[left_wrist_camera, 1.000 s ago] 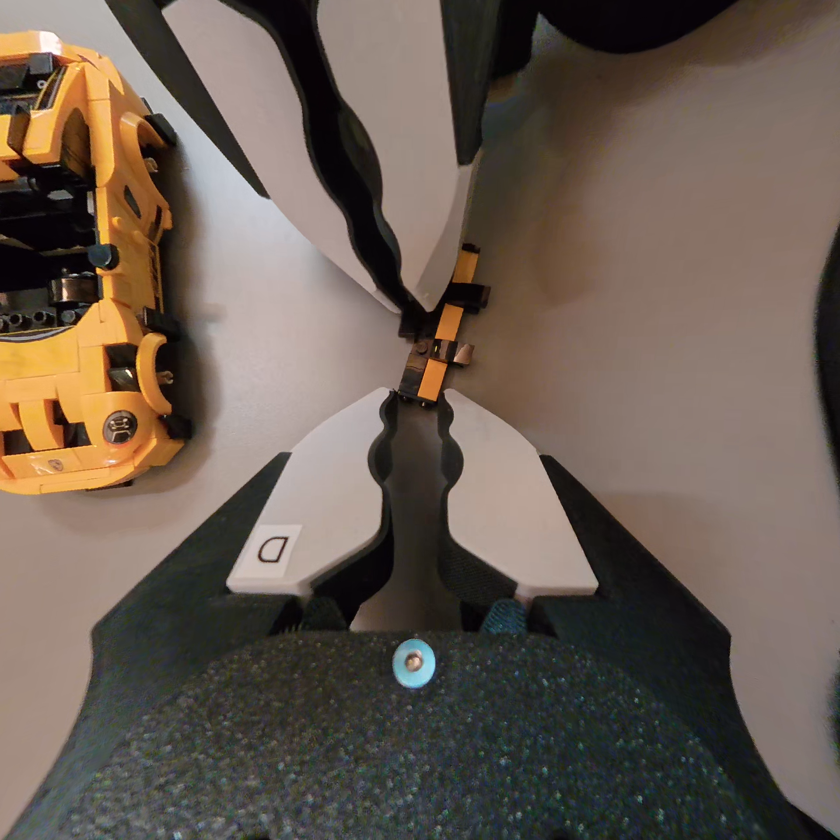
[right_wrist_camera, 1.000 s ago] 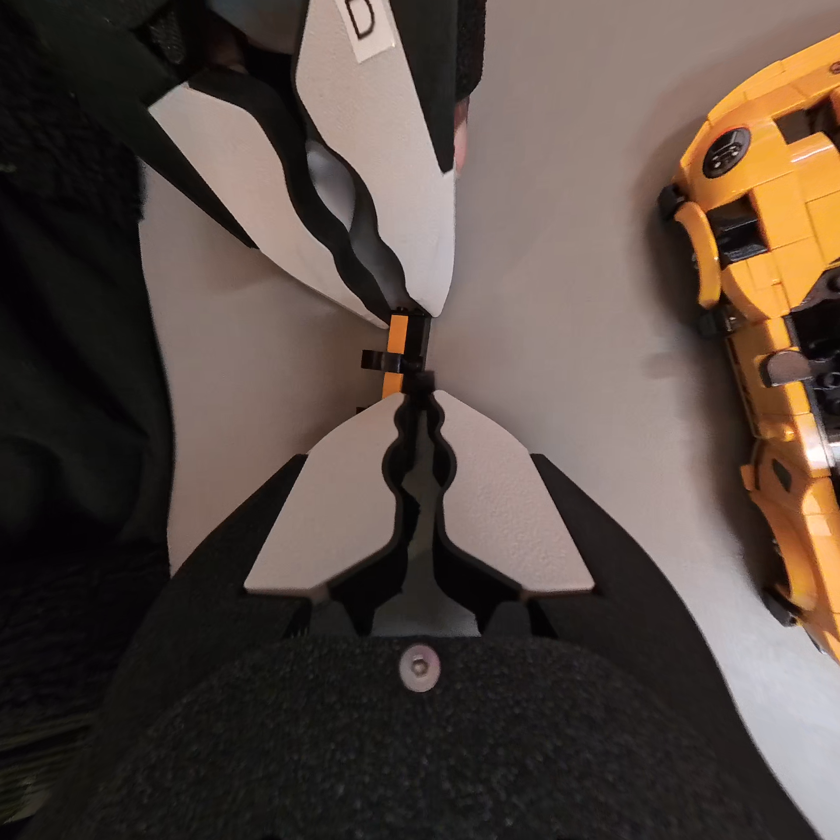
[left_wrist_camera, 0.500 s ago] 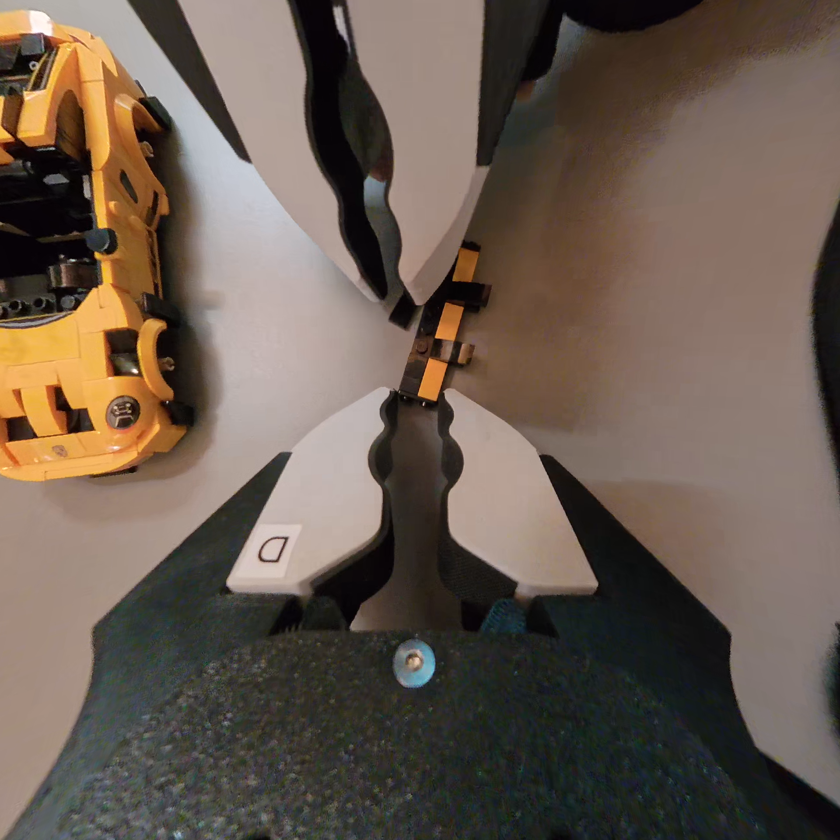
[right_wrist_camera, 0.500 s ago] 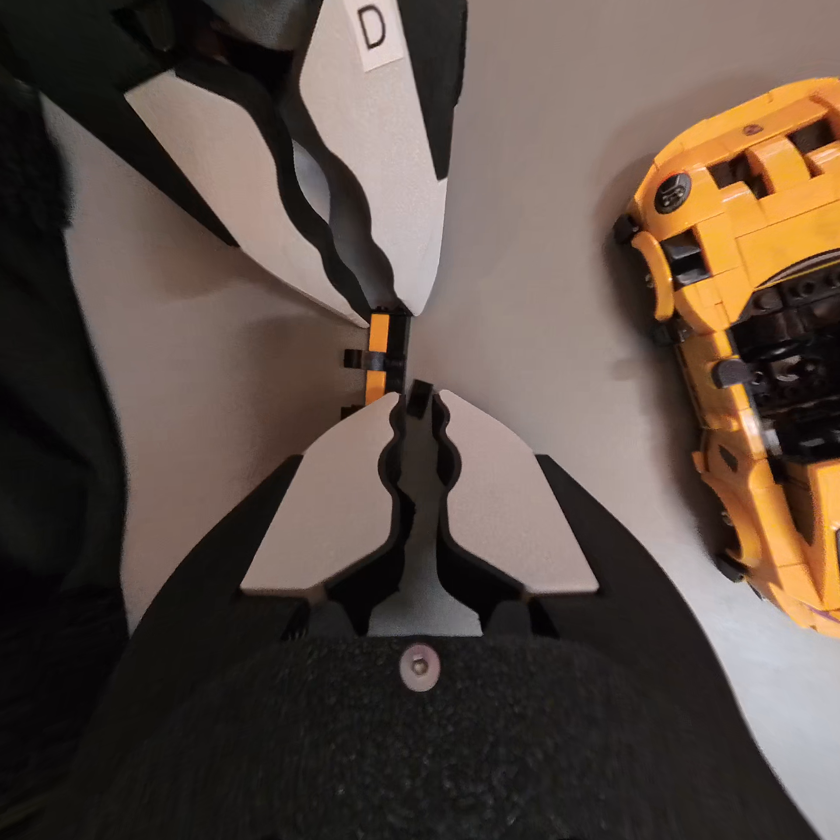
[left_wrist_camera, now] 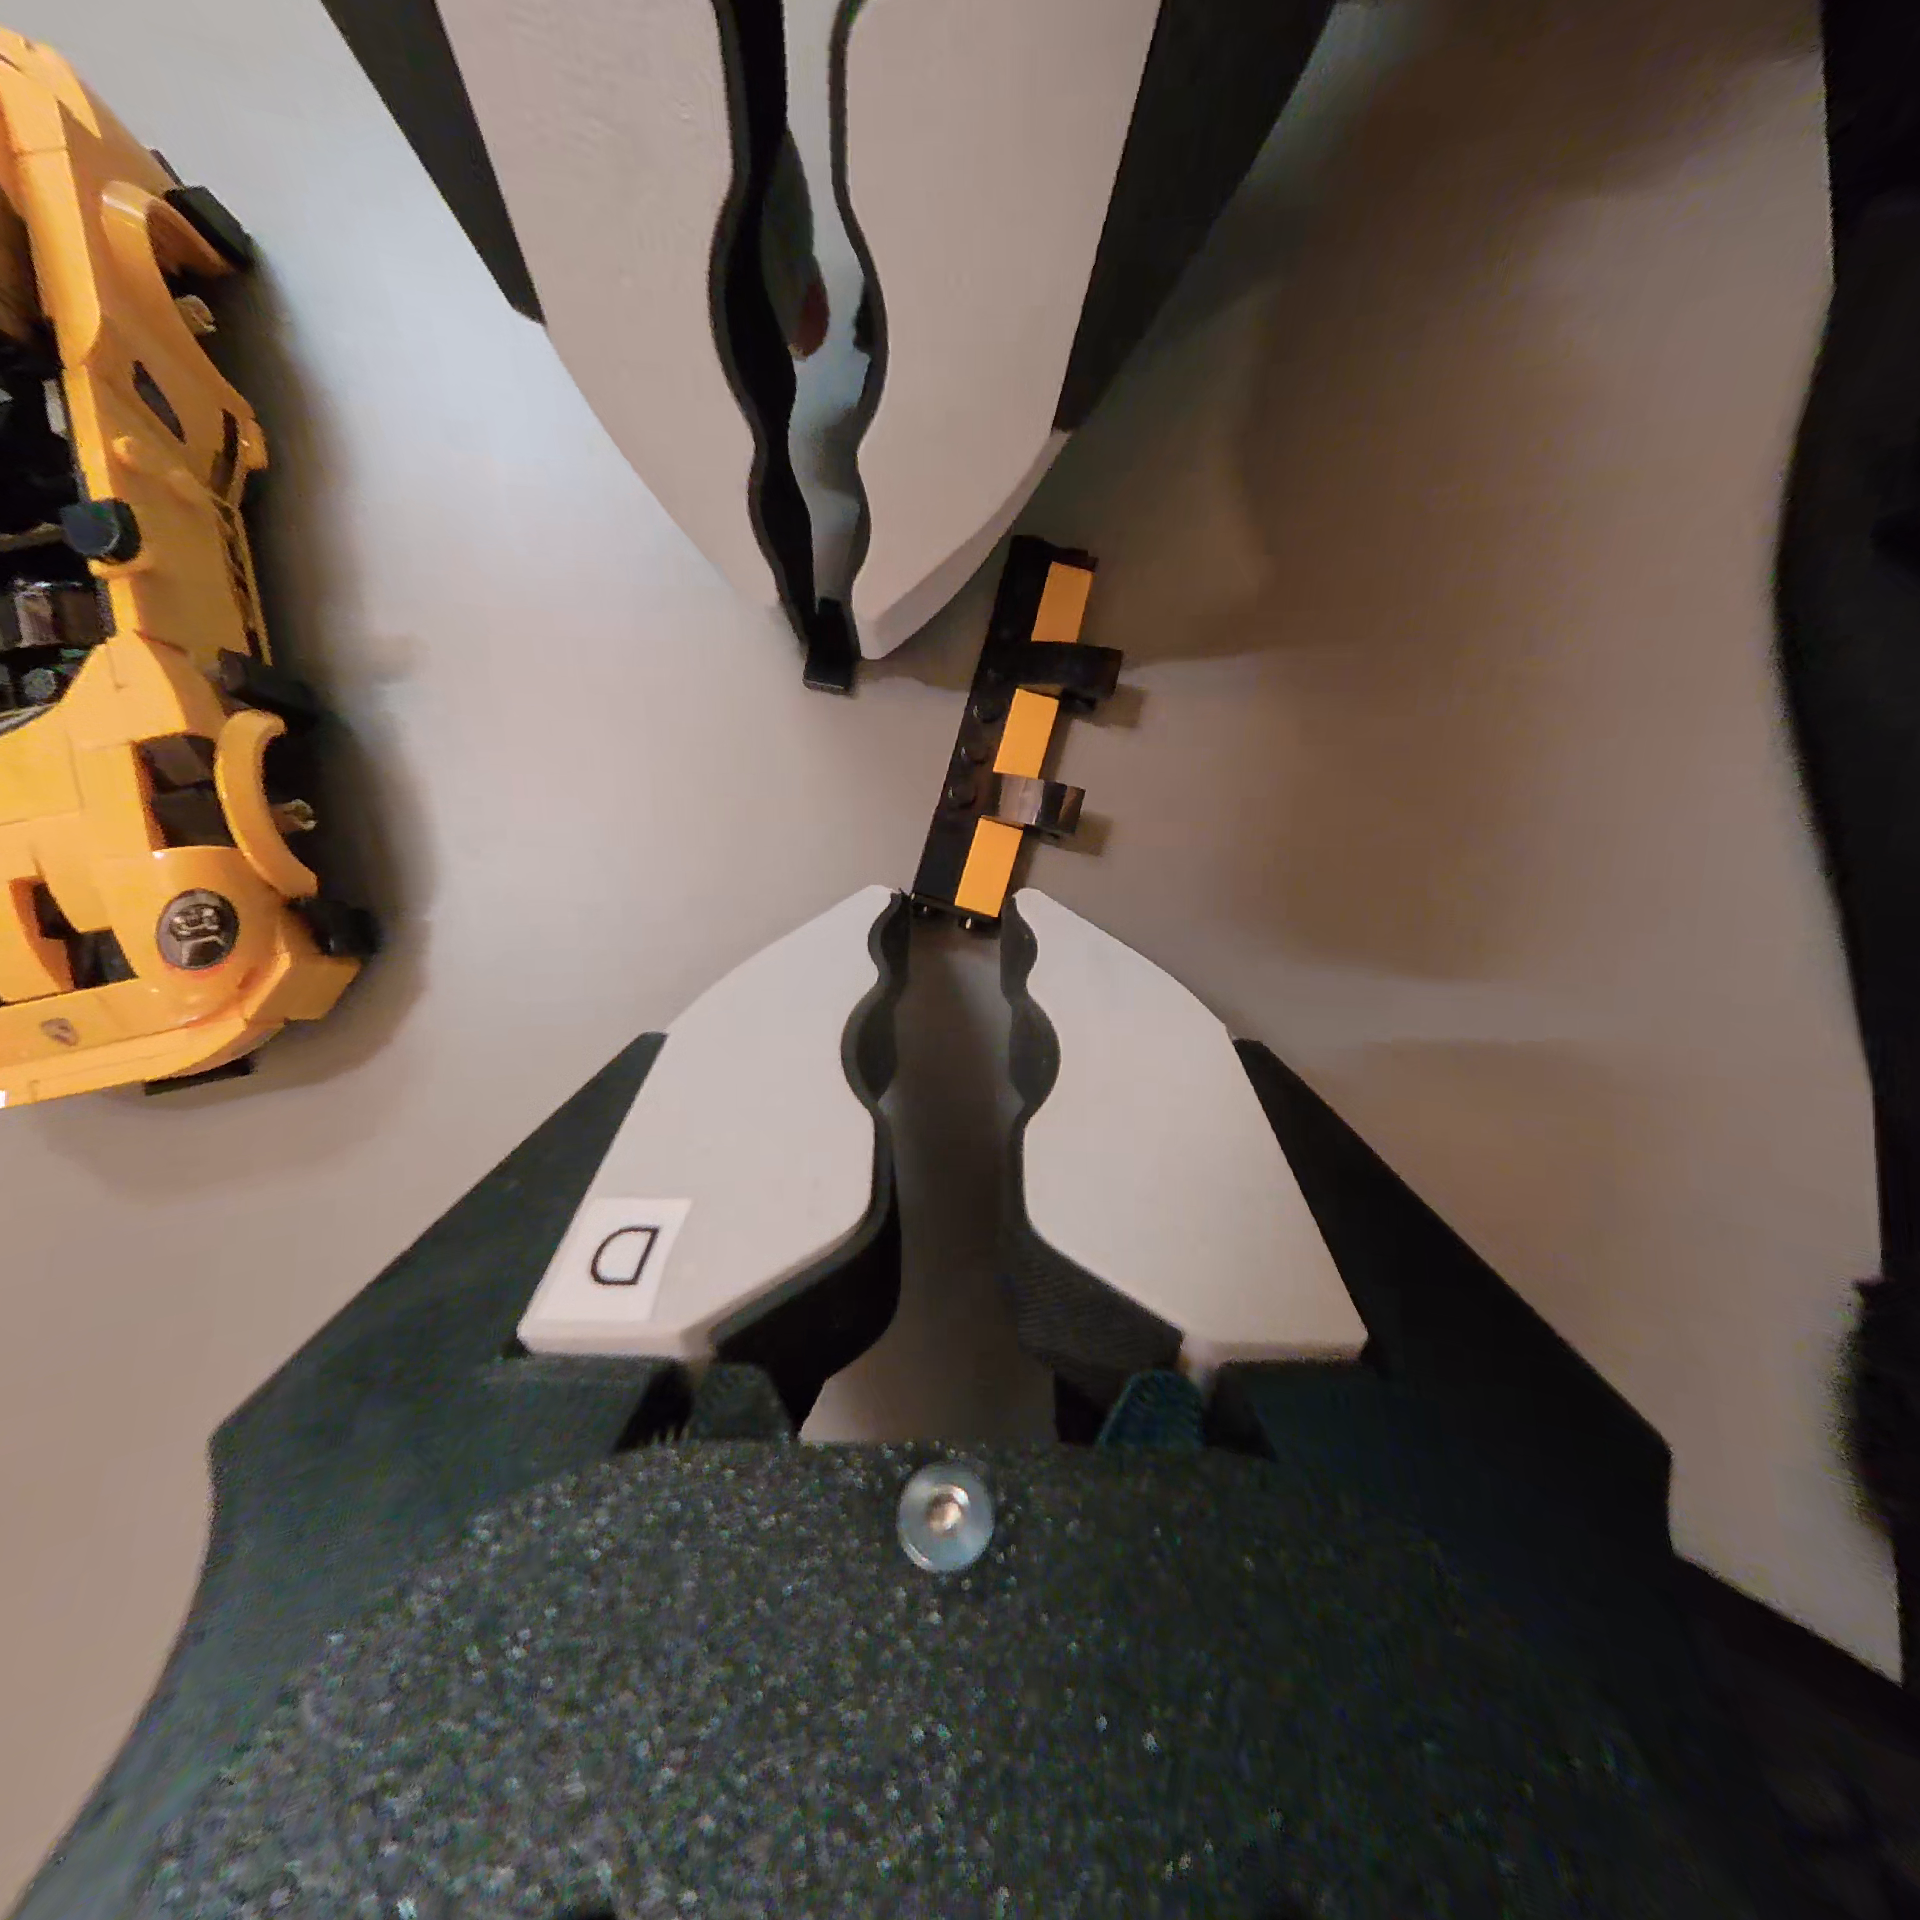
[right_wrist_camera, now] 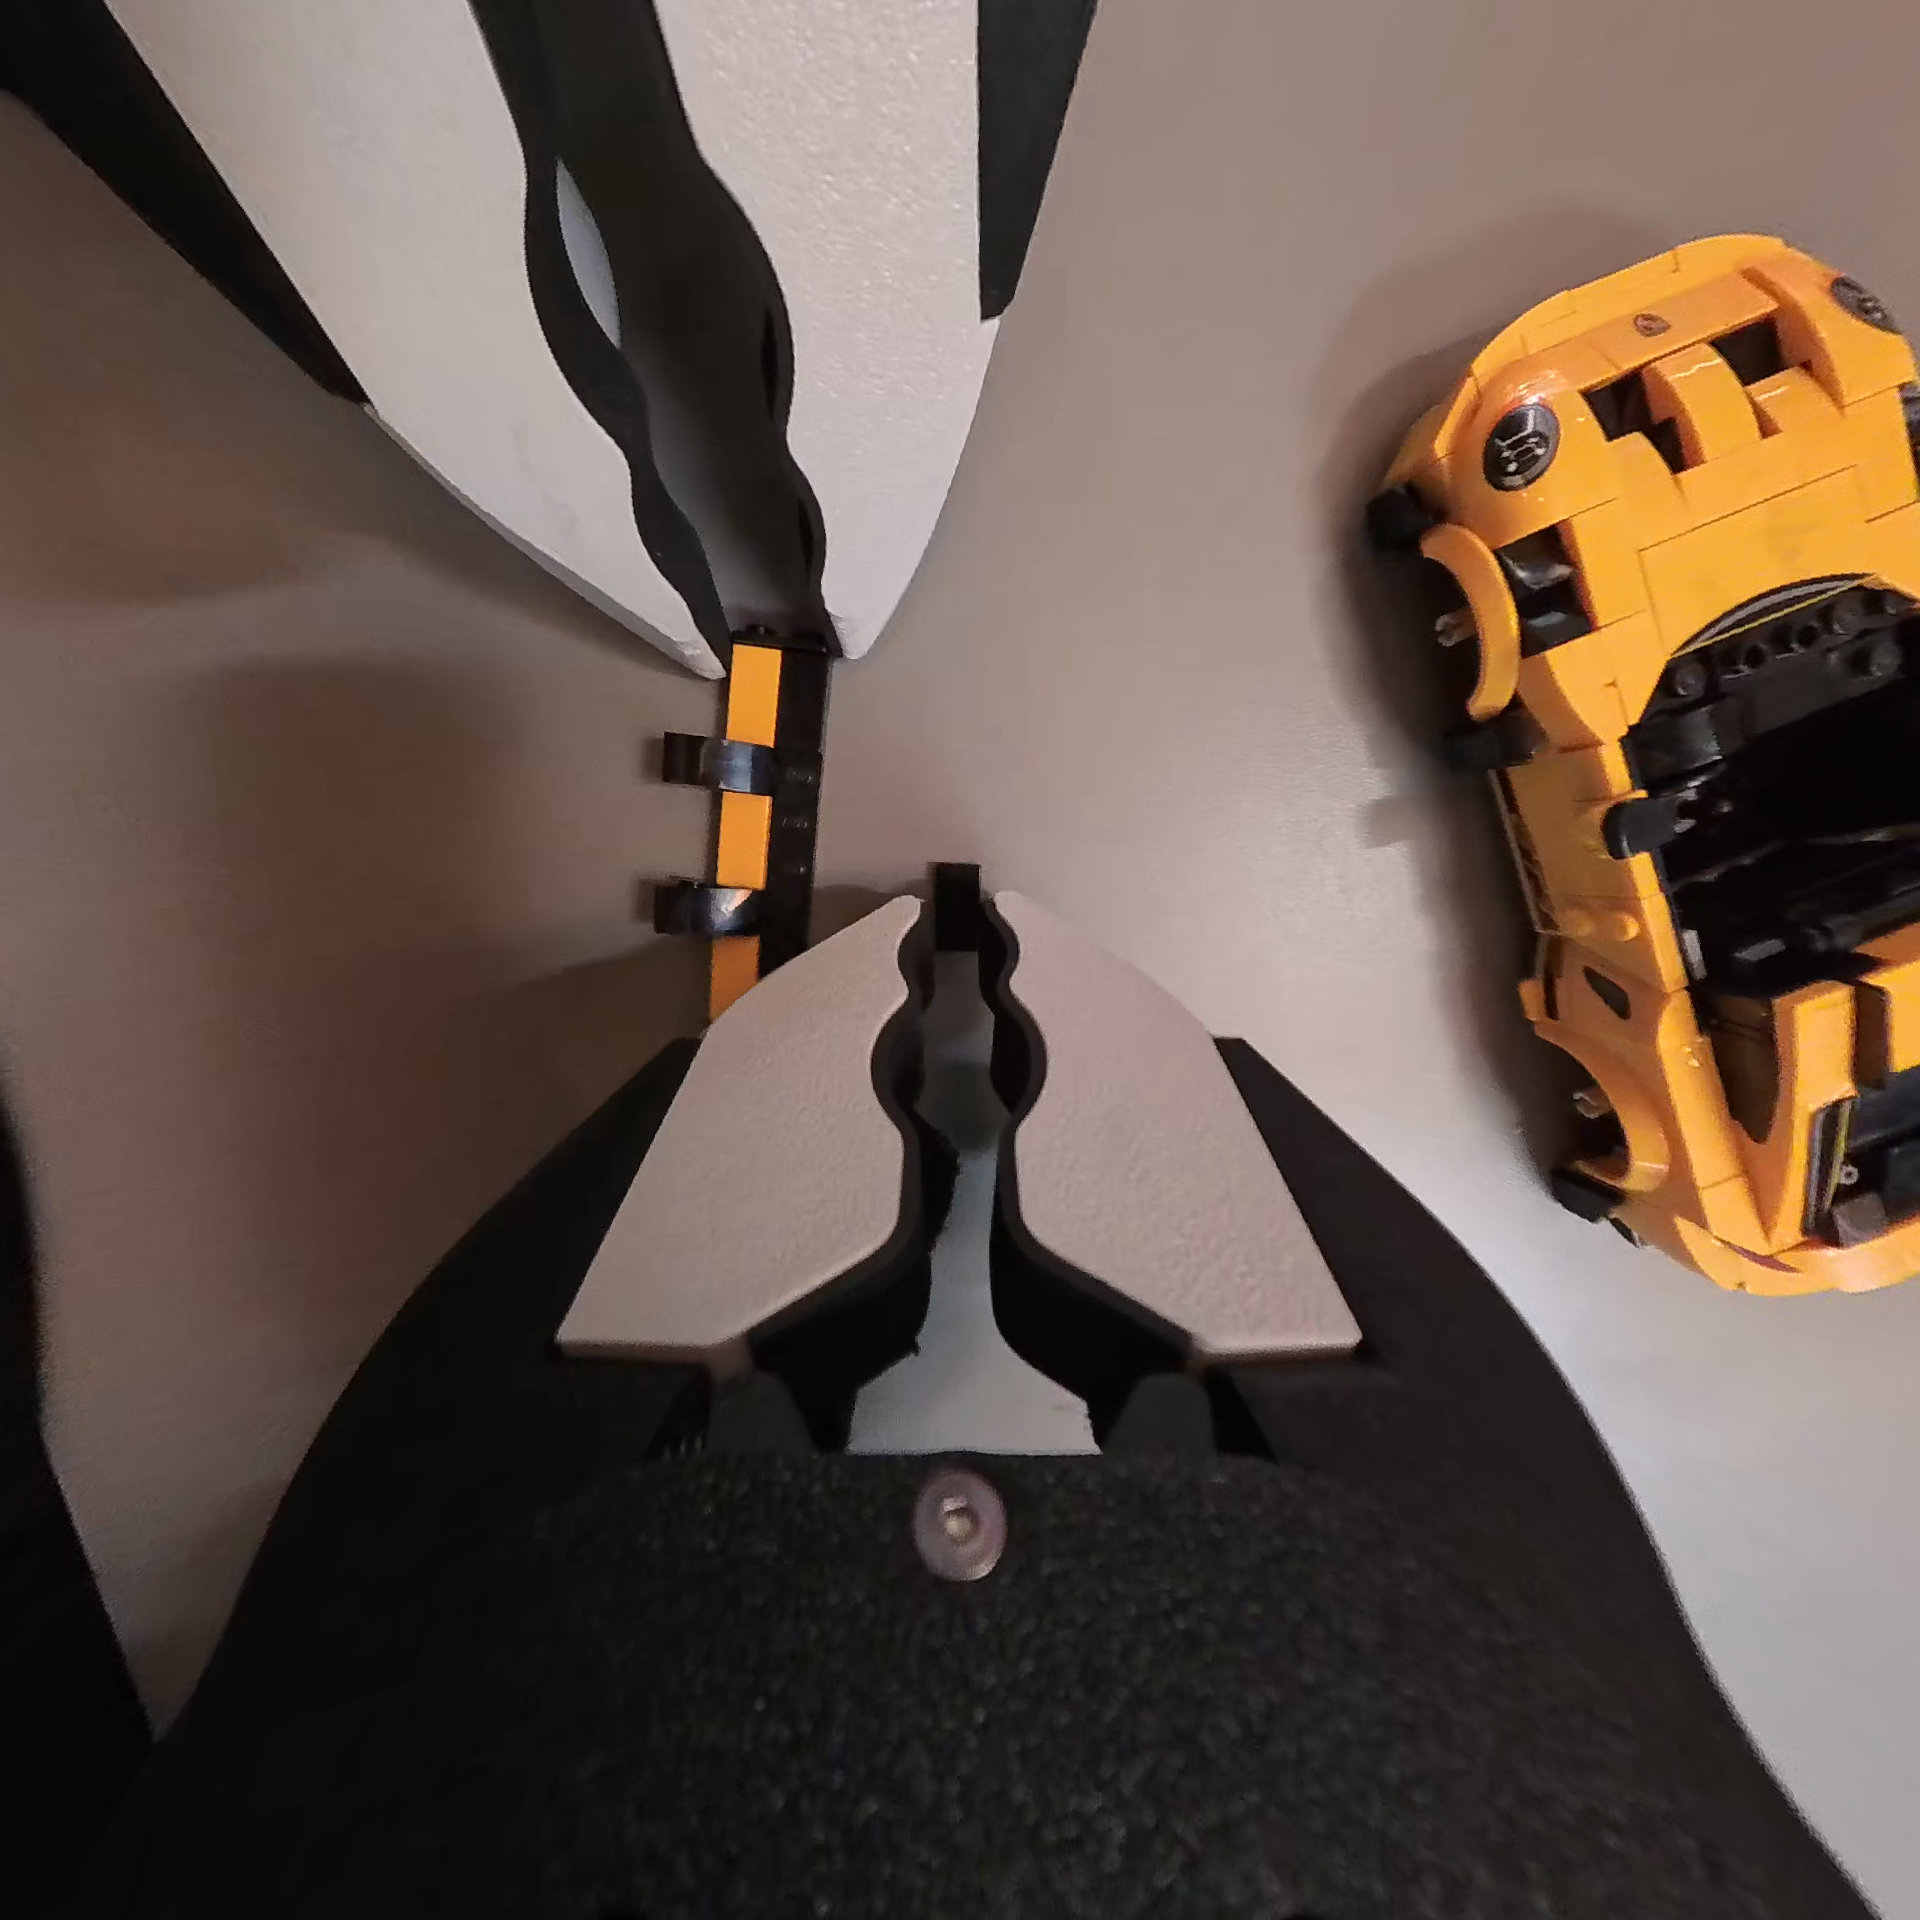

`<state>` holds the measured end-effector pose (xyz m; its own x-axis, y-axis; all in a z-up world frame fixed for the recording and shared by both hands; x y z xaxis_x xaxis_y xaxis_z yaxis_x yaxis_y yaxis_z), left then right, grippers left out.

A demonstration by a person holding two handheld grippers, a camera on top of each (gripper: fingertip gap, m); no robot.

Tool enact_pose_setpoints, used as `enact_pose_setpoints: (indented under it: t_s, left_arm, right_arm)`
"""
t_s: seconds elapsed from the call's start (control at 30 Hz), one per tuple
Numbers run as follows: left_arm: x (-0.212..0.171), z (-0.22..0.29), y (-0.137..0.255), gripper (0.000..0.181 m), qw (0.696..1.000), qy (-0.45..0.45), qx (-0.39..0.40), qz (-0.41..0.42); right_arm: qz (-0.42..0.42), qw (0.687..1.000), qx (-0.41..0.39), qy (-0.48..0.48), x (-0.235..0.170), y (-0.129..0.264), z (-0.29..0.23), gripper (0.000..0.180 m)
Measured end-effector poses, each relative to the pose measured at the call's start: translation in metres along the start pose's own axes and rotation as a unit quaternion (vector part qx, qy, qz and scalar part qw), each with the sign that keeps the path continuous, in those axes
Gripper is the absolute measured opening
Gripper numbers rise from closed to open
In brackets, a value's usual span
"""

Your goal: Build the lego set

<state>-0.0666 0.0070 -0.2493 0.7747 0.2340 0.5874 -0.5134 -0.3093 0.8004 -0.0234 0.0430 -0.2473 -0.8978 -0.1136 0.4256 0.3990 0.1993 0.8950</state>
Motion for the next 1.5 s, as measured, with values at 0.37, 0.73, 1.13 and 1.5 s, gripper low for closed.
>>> enact_pose_setpoints:
  t_s: [0.37, 0.73, 1.13, 1.5]
  left_arm:
    - [0.008, -0.013, -0.007, 0.016, 0.999, 0.006, 0.051, 0.013]
    - [0.007, -0.013, -0.006, 0.016, 0.999, 0.004, 0.053, 0.01]
    - [0.007, -0.013, -0.007, 0.016, 0.999, 0.005, 0.053, 0.01]
    - [0.009, -0.014, -0.008, 0.016, 0.998, 0.005, 0.055, 0.012]
  right_arm:
    - [0.025, 0.993, 0.103, -0.06, 0.006, 0.002, -0.013, 0.007]
    - [0.012, 0.99, 0.122, -0.067, 0.005, 0.0, -0.011, 0.008]
    - [0.032, 0.988, 0.133, -0.075, 0.009, 0.006, -0.008, 0.008]
    - [0.023, 0.992, 0.109, -0.052, 0.008, 0.001, -0.007, 0.0]
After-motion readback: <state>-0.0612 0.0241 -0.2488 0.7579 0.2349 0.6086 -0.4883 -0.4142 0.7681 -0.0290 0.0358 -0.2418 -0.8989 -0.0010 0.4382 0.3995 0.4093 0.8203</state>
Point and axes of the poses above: each gripper's, where its closed fingertips meet, y back along the fingers, x out of its top, z = x × y across the jaws, the point moved 1 cm from there along y, back along the fingers, and after that the axes turned 10 degrees about x, right-handed, at the moved point
